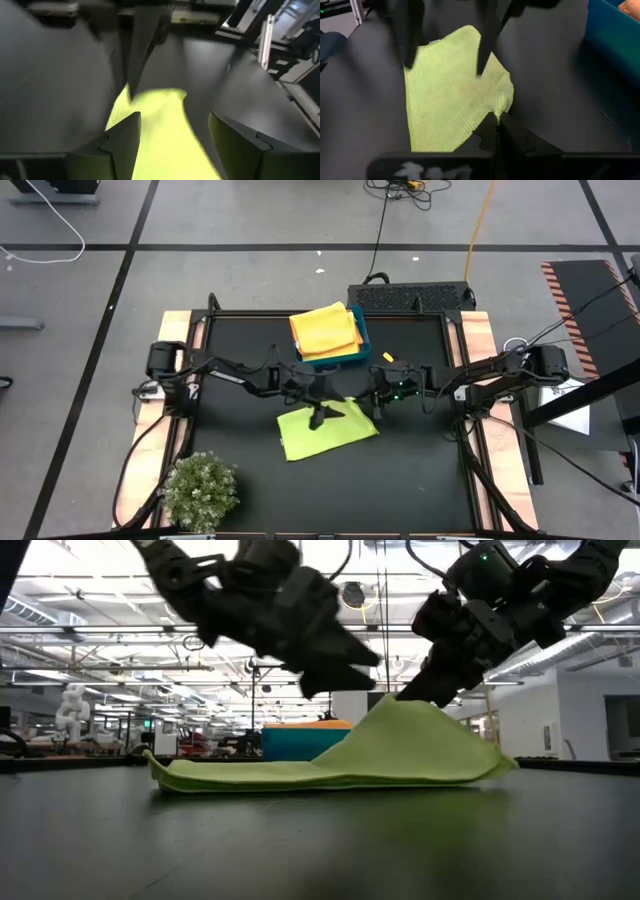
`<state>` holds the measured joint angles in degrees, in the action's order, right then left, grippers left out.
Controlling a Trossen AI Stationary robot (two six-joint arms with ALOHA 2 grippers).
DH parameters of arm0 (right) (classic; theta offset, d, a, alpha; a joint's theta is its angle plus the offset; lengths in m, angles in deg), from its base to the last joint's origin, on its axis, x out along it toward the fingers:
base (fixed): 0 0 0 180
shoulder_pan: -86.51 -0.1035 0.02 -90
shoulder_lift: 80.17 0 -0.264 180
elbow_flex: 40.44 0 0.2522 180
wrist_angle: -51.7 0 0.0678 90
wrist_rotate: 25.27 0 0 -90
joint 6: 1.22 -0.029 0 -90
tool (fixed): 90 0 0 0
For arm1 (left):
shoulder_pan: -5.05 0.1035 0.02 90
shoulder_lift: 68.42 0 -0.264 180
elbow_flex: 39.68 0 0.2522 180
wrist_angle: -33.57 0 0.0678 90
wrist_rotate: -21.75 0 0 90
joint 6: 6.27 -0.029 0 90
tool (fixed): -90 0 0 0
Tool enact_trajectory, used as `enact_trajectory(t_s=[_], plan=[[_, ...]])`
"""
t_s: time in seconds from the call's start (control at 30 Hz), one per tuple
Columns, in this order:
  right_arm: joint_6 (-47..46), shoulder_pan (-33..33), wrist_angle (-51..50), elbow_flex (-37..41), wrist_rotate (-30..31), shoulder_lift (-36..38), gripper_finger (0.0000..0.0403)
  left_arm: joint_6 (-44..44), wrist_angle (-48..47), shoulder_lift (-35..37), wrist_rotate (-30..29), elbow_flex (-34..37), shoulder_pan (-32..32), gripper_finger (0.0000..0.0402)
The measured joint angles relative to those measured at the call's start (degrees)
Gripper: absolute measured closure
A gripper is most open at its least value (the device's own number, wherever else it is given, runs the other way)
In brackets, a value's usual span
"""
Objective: Fold microfiber towels
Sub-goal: Fold the green microfiber towel
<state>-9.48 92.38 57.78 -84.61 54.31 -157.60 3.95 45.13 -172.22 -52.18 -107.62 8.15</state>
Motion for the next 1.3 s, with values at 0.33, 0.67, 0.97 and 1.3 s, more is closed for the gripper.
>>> enact_trajectory(t_s=[0.33,0.67,0.97,1.3], plan=[[0.02,-0.22,-2.36,0.15,1.41,-0.11,0.0402,-4.43,-18.77,-9.17,-3.18,-17.00,1.00,0.0136],[1.70,-1.46,-2.09,0.02,1.22,0.02,0.0403,-5.58,-20.57,-7.01,-10.02,-17.50,1.96,0.0135],[3.43,-1.88,-0.92,0.04,1.27,0.02,0.0403,-6.71,-22.52,-7.57,-5.67,-17.37,1.51,0.0135],[3.11,-1.88,0.14,0.04,1.31,0.02,0.0403,-7.64,-21.81,-8.26,-2.02,-17.40,1.52,0.0200]])
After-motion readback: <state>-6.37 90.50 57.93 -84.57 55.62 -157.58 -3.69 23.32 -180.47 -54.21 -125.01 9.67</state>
